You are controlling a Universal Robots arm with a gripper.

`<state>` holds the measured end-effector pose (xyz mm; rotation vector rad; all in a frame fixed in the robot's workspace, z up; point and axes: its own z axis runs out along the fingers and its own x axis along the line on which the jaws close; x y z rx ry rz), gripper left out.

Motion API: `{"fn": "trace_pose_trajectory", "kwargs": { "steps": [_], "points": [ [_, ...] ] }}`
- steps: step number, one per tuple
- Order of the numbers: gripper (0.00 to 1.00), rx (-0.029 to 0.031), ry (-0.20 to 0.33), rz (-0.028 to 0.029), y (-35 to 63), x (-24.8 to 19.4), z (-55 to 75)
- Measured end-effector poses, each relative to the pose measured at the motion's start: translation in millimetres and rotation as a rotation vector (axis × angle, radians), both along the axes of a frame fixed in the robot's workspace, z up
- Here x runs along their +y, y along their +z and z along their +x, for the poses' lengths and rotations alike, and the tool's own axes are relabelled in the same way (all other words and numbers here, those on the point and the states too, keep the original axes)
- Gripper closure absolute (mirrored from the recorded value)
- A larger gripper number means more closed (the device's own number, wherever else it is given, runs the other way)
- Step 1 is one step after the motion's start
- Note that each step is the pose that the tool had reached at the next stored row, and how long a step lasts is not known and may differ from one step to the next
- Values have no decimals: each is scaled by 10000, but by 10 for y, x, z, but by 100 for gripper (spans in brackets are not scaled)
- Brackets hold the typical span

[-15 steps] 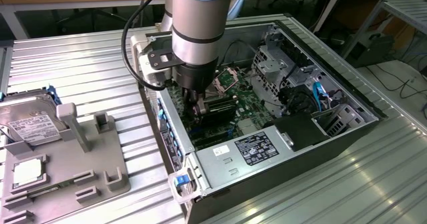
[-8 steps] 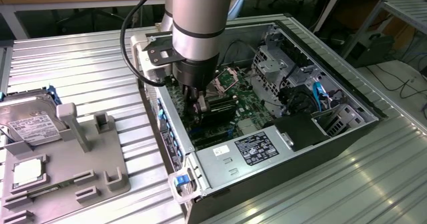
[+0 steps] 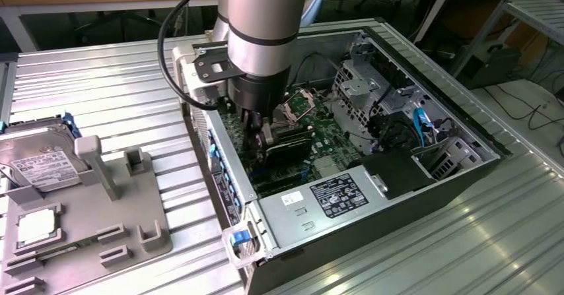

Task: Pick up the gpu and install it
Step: 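Press down on the gpu until it lock into place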

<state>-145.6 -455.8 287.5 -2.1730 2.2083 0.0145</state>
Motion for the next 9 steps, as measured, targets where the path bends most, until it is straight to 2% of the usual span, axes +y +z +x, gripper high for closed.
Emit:
{"fn": "trace_pose_trajectory", "kwargs": {
  "steps": [9],
  "points": [
    [89,0,0,-2,13,0,0]
  ]
}}
